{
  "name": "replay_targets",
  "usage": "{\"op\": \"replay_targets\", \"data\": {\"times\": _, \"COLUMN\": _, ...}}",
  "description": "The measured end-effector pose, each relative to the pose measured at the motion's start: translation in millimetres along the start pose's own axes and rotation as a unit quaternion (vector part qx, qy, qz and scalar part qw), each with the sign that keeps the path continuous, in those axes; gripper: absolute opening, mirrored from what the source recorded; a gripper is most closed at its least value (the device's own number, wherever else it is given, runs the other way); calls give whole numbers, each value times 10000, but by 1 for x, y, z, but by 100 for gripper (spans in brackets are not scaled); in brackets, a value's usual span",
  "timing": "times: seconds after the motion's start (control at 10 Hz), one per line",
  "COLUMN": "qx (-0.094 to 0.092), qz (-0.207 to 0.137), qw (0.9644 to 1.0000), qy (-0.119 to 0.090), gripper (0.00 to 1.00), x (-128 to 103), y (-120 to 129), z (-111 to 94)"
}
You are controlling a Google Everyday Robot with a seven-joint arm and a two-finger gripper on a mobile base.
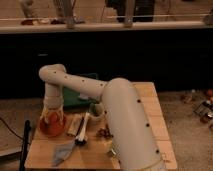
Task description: Place apple in red bowl
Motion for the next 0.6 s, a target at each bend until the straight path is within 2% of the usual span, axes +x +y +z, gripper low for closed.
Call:
{"op": "replay_targets", "data": {"times": 0.3, "qx": -106, "qz": 48, "qw": 9997, "qy": -192, "gripper": 1, "x": 3, "y": 0, "z": 4}}
{"op": "replay_targets", "data": {"times": 0.6, "qx": -147, "qz": 85, "qw": 9994, "qy": -286, "gripper": 1, "x": 4, "y": 2, "z": 7}}
